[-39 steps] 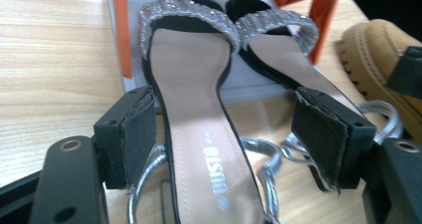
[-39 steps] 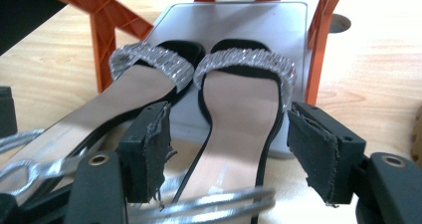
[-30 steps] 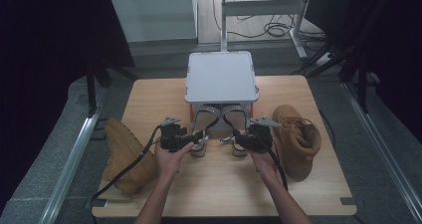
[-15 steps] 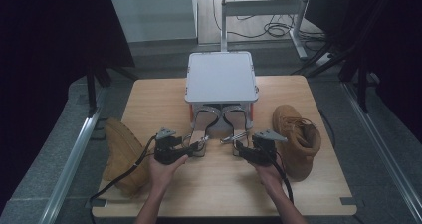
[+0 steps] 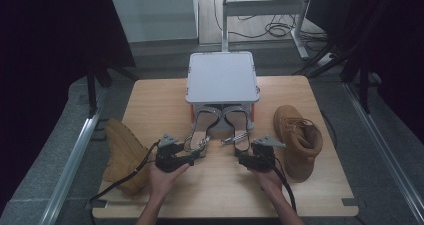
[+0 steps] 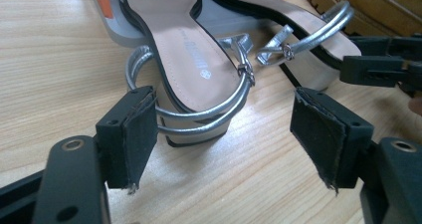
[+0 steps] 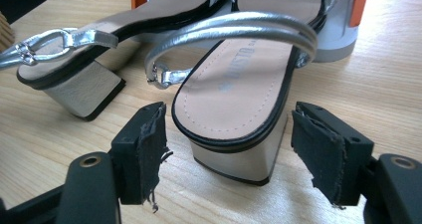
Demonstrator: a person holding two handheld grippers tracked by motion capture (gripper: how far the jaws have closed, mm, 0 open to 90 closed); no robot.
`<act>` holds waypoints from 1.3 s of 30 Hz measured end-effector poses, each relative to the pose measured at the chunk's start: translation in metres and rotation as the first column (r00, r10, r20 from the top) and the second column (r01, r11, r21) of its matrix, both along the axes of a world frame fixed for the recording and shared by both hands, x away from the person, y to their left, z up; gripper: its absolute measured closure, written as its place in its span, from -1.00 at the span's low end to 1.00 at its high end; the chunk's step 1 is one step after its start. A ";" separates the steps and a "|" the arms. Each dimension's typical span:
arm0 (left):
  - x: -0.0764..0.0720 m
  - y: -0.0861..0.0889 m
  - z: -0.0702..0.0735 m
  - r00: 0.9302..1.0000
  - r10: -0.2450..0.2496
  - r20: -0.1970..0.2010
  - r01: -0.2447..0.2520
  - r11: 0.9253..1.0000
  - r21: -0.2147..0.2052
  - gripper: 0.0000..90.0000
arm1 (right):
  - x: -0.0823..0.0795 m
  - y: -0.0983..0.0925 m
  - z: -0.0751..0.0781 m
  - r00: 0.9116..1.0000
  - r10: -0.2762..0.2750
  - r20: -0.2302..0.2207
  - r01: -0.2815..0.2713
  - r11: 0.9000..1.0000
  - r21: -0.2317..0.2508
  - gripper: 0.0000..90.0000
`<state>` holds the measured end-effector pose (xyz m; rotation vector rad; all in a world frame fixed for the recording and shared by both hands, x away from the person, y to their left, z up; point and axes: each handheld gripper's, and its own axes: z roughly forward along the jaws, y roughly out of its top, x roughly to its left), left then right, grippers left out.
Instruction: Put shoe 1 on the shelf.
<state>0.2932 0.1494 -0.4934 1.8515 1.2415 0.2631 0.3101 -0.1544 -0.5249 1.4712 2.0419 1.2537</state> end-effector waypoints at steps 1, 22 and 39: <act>-0.001 -0.001 0.000 1.000 -0.001 0.001 0.001 1.000 0.004 -0.40 | 0.001 0.000 -0.001 1.000 0.003 0.002 -0.003 1.000 -0.001 -0.34; -0.004 -0.022 -0.014 1.000 0.028 0.000 -0.028 0.993 0.114 -0.28 | 0.001 0.005 -0.005 1.000 0.010 0.000 -0.010 1.000 -0.006 -0.36; 0.002 -0.029 -0.022 0.999 0.042 -0.009 -0.040 0.991 0.124 -0.21 | 0.001 0.002 -0.008 1.000 0.000 -0.007 0.000 1.000 -0.003 -0.35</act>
